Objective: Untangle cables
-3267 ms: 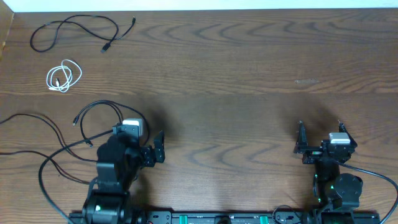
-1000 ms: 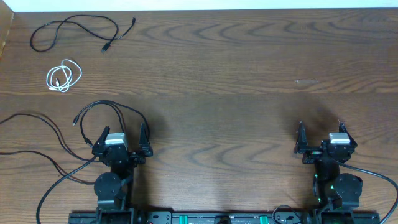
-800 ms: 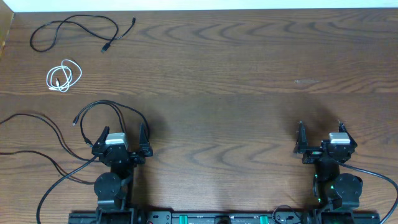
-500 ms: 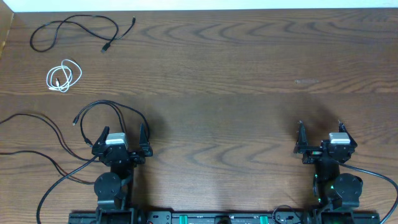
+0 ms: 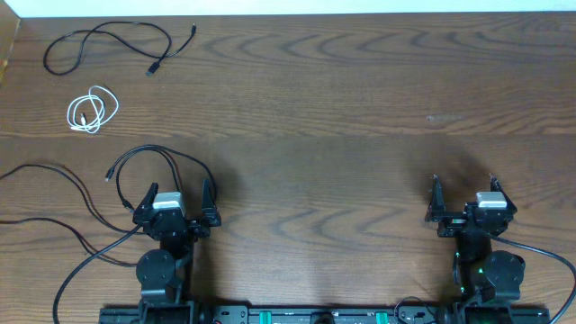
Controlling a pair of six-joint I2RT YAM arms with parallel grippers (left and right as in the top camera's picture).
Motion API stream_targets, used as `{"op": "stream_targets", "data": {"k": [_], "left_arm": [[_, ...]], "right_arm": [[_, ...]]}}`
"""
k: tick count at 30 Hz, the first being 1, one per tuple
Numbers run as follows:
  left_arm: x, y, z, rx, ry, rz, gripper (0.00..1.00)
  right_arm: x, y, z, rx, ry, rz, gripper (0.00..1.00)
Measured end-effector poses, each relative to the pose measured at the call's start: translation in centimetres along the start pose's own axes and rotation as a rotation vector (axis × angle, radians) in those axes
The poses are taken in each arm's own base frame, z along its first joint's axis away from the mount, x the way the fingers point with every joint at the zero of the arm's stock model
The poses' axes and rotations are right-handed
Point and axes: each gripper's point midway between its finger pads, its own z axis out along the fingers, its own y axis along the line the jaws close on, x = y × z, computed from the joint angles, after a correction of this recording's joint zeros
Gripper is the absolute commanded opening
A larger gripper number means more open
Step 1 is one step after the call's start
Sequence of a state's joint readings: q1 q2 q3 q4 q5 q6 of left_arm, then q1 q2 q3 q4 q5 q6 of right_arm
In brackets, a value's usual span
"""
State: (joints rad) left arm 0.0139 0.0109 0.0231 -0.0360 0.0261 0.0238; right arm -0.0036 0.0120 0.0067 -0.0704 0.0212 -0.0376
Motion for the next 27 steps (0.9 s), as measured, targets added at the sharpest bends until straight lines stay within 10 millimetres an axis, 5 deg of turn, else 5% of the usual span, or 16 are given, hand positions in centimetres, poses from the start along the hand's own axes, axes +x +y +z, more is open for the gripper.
{"op": "stream_targets", "data": {"k": [11, 27], "left_arm": [[0.0, -1.2, 0.0, 0.047, 0.001, 0.005, 0.98], [0.0, -0.4, 0.0, 0.015, 0.001, 0.002, 0.98]], "right_arm": [[0.0, 0.0, 0.0, 0.000, 0.000, 0.000, 0.99], [0.0, 0.0, 0.0, 0.000, 0.000, 0.000, 0.99]]}}
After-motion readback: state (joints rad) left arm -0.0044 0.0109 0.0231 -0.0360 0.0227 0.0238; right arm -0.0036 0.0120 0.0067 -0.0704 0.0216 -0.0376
